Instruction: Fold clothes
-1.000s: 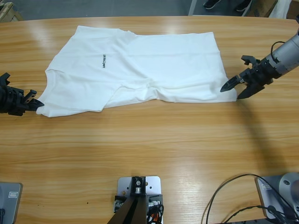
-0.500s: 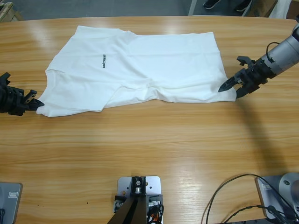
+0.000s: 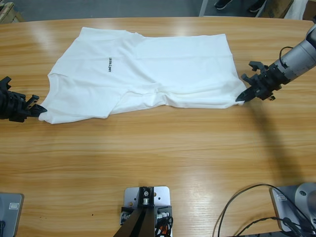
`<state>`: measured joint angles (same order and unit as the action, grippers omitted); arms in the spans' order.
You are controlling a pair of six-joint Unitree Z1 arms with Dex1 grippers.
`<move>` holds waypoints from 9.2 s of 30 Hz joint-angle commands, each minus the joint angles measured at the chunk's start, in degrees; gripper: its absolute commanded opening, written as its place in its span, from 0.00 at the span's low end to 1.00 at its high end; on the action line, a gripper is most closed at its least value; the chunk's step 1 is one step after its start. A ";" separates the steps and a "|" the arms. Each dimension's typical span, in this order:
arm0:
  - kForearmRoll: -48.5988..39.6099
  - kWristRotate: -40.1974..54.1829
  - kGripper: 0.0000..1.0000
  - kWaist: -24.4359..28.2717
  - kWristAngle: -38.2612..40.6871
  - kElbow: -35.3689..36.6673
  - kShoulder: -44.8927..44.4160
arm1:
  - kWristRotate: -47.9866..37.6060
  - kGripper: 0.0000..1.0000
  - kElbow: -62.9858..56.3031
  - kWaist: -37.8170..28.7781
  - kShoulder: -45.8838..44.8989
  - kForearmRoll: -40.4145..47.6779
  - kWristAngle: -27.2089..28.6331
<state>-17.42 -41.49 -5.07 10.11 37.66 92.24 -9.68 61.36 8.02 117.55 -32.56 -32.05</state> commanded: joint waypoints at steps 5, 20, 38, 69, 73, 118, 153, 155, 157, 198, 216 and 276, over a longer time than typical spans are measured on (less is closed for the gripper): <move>-0.64 -1.04 0.00 0.45 0.81 -2.13 -3.63 | 1.40 0.00 -0.84 2.26 -3.29 -5.96 4.09; -9.02 -4.50 0.00 1.73 0.79 -1.48 -9.82 | 5.50 0.00 9.70 3.05 0.16 -29.02 13.56; -9.58 -5.48 0.00 -0.16 0.88 -2.82 -11.05 | 7.66 0.00 10.21 3.05 3.69 -32.69 22.51; -6.47 0.32 0.00 -3.20 4.22 -3.66 -19.73 | 5.03 1.00 9.56 -2.19 -19.11 -31.88 26.04; -5.49 1.79 0.00 -6.33 4.22 -3.24 -20.91 | 5.01 1.00 7.89 -6.37 -19.20 -29.65 22.26; -29.34 16.56 0.81 -2.80 20.46 73.08 37.50 | 6.41 0.95 81.47 0.76 24.62 -51.59 4.19; -60.12 17.88 0.87 -2.92 12.20 117.01 62.94 | 7.14 0.95 90.16 1.12 32.13 -56.07 5.33; -62.05 18.11 0.87 -3.71 12.22 121.00 64.80 | 7.14 0.95 90.32 1.12 32.18 -56.16 5.33; -64.11 17.91 0.87 -4.31 12.39 125.19 67.02 | 7.14 0.95 90.46 1.19 32.22 -56.21 5.25; -64.67 18.63 0.23 -2.75 15.65 144.19 73.01 | 7.84 0.95 90.77 1.47 32.75 -57.00 5.69; -63.02 21.18 0.96 -2.80 19.53 147.54 70.01 | 8.19 0.95 90.77 1.50 32.66 -57.09 5.04; -54.67 18.12 0.00 -3.89 20.83 147.35 71.62 | 8.47 0.48 92.37 2.29 32.83 -57.25 2.87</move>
<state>-70.71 -23.96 -8.14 32.54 152.00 159.19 -1.86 150.50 9.29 147.70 -79.79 -27.75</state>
